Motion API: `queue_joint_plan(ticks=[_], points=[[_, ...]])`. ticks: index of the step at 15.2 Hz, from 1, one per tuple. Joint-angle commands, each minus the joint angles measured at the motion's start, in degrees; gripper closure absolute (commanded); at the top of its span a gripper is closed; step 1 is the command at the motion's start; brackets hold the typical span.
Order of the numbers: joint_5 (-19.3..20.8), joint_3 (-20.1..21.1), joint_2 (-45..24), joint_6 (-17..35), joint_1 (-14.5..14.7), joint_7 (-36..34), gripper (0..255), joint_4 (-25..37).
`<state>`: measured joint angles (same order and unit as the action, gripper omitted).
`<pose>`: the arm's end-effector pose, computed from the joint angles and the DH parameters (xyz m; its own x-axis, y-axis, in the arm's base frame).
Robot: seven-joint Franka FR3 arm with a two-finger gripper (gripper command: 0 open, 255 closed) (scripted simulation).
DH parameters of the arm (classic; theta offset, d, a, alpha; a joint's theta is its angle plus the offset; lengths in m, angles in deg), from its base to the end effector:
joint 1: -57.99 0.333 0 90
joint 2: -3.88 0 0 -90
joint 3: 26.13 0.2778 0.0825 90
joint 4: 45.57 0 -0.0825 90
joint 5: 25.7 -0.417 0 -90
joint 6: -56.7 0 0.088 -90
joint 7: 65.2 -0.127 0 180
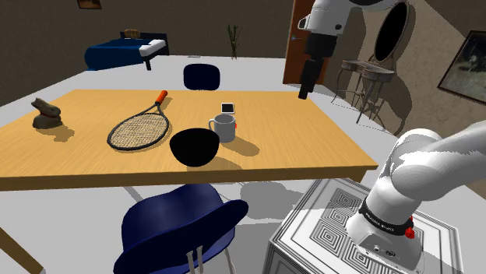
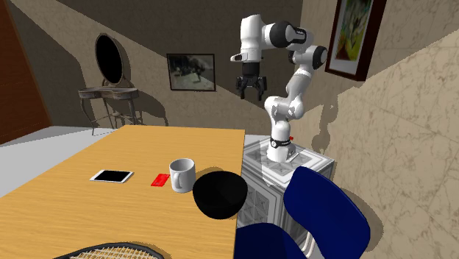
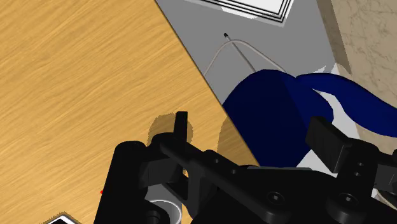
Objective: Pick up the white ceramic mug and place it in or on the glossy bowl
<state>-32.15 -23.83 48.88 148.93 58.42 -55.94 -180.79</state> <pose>0.3708 0.0332 0.5450 0.9802 0.1923 0.0476 0.1956 -0.9776 -0.0774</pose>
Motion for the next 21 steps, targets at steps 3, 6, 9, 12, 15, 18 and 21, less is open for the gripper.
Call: queue_joint_plan(ticks=[3,6,9,12,15,18,21], points=[[0.3,0.0,-3.7,3.4,-0.3,0.5,0,0.3],[0.8,-0.1,-9.5,8.2,-0.6,1.1,0,1.3],[1.3,-0.1,-15.6,12.5,-1.0,1.6,0,3.1],[1.8,-0.1,-21.9,16.4,-1.4,2.0,0,5.5],[2.4,-0.2,-28.3,19.8,-1.7,2.3,0,8.6],[3.0,-0.3,-34.8,22.5,-2.0,2.5,0,12.4],[3.5,-0.4,-41.4,24.6,-2.2,2.6,0,16.9]])
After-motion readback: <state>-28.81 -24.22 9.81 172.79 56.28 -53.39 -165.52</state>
